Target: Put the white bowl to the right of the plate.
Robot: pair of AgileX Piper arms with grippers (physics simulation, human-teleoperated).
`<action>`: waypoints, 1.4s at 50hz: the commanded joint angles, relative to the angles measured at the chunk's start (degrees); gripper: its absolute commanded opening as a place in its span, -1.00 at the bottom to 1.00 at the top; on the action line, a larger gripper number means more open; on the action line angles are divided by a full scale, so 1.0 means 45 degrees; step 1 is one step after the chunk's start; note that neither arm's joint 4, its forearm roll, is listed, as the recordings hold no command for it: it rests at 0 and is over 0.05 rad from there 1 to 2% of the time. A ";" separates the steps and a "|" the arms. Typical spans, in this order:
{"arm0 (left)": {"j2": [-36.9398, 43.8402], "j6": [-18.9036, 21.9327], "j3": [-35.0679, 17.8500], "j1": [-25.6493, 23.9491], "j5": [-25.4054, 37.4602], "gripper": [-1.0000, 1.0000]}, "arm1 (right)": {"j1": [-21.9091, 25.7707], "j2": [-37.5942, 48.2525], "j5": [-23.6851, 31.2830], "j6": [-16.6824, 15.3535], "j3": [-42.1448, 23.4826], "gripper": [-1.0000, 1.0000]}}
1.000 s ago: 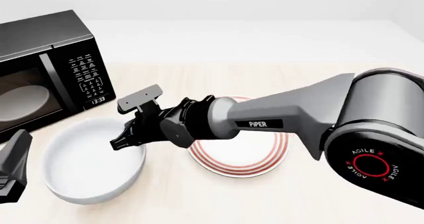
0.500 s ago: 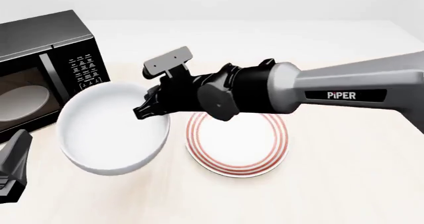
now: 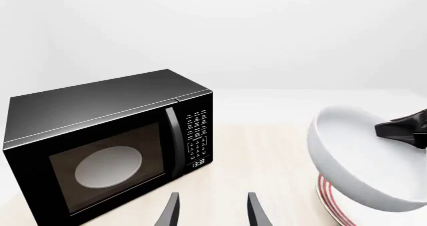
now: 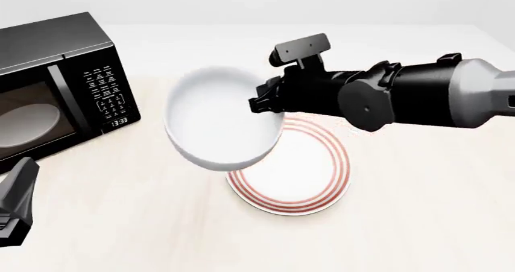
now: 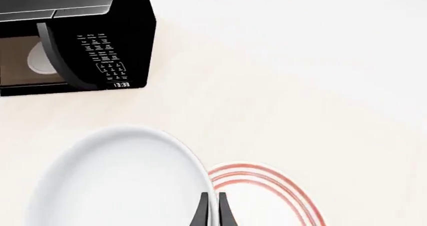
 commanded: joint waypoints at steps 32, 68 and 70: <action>0.0000 0.0000 0.0000 0.0000 0.0000 1.00 | -0.5841 -0.3061 -0.1333 0.0029 0.3706 -1.00; 0.0000 0.0000 0.0000 0.0000 0.0000 1.00 | -0.9660 -0.4186 -0.2227 -0.0128 0.6125 -1.00; 0.0000 0.0000 0.0000 0.0000 0.0000 1.00 | -0.9880 -0.4127 -0.2349 -0.0109 0.6225 -1.00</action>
